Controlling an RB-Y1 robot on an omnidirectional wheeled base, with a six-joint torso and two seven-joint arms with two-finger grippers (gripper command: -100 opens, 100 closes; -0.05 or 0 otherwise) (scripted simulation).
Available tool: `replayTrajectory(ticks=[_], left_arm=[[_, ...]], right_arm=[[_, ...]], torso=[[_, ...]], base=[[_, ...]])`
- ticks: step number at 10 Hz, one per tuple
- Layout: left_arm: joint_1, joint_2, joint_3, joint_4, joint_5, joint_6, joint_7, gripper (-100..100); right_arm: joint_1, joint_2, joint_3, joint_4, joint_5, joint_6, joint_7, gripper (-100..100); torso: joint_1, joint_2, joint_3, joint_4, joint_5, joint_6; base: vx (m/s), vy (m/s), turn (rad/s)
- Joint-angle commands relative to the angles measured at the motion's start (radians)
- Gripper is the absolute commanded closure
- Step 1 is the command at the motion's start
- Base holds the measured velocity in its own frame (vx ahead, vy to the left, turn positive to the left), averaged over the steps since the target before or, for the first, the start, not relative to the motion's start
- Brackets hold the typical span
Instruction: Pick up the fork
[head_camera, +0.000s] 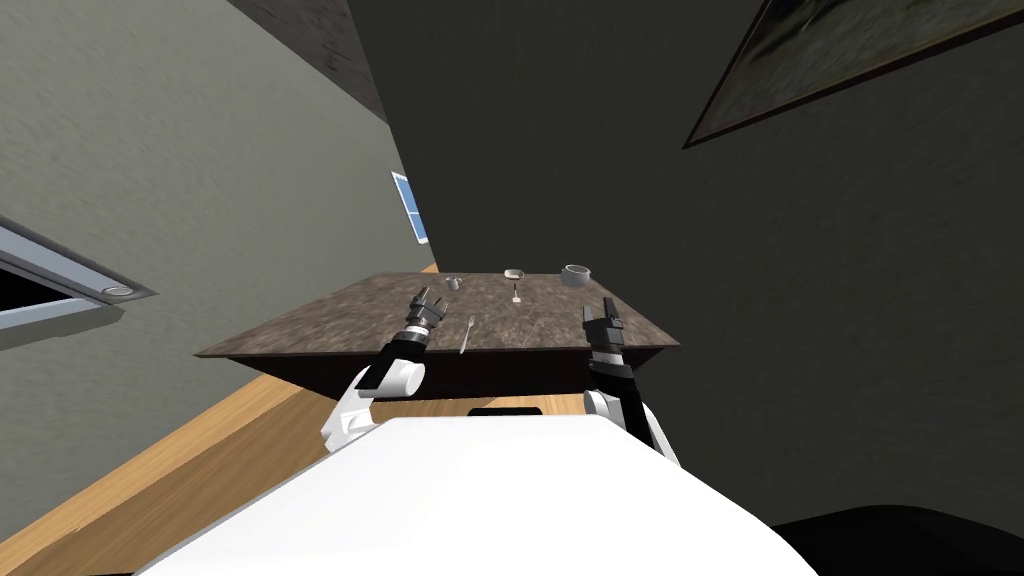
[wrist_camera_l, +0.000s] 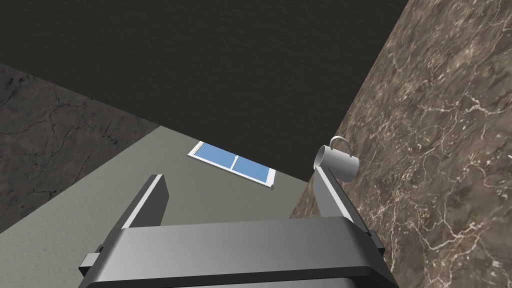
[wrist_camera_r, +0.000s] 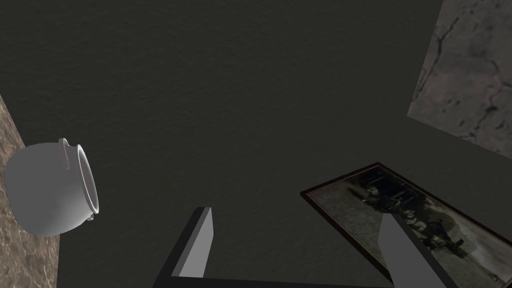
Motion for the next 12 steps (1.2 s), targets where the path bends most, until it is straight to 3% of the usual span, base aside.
replayTrajectory(ticks=[1, 5, 6, 7, 8, 9, 11, 12], left_arm=[[-0.012, 0.003, 0.003, 0.011, 0.004, 0.049, 0.034, -100], [-0.061, 0.017, 0.019, 0.054, 0.024, 0.166, 0.145, -100], [-0.061, 0.017, 0.019, 0.054, 0.024, 0.181, 0.145, -100], [-0.087, 0.025, 0.027, 0.077, 0.035, 0.214, 0.191, -100], [-0.087, 0.025, 0.027, 0.077, 0.035, 0.242, 0.202, -100], [-0.112, 0.032, 0.036, 0.101, 0.045, 0.272, 0.239, -100], [-0.112, 0.032, 0.036, 0.101, 0.045, 0.317, 0.259, -100], [-0.138, 0.039, 0.044, 0.126, 0.055, 0.350, 0.306, -100]], right_arm=[[0.000, 0.000, 0.000, 0.000, 0.000, 0.000, 0.000, 0], [0.000, 0.000, 0.000, 0.000, 0.000, 0.000, 0.000, 0], [0.000, 0.000, 0.000, 0.000, 0.000, 0.000, 0.000, 0], [0.000, 0.000, 0.000, 0.000, 0.000, 0.000, 0.000, 0], [0.000, 0.000, 0.000, 0.000, 0.000, 0.000, 0.000, 0], [0.000, 0.000, 0.000, 0.000, 0.000, 0.000, 0.000, 0], [0.000, 0.000, 0.000, 0.000, 0.000, 0.000, 0.000, 0], [0.000, 0.000, 0.000, 0.000, 0.000, 0.000, 0.000, 0]], torso=[[0.000, 0.000, 0.000, 0.000, 0.000, 0.000], [0.000, 0.000, 0.000, 0.000, 0.000, 0.000], [0.000, 0.000, 0.000, 0.000, 0.000, 0.000], [0.000, 0.000, 0.000, 0.000, 0.000, 0.000], [0.000, 0.000, 0.000, 0.000, 0.000, 0.000], [0.000, 0.000, 0.000, 0.000, 0.000, 0.000], [0.000, 0.000, 0.000, 0.000, 0.000, 0.000], [0.000, 0.000, 0.000, 0.000, 0.000, 0.000]], base=[[0.006, -0.008, -0.038], [0.007, -0.012, -0.051], [0.003, -0.005, 0.008], [0.005, -0.011, -0.063], [0.004, -0.009, -0.038], [0.007, -0.015, -0.070], [0.003, -0.006, -0.019], [0.006, -0.011, -0.067]])
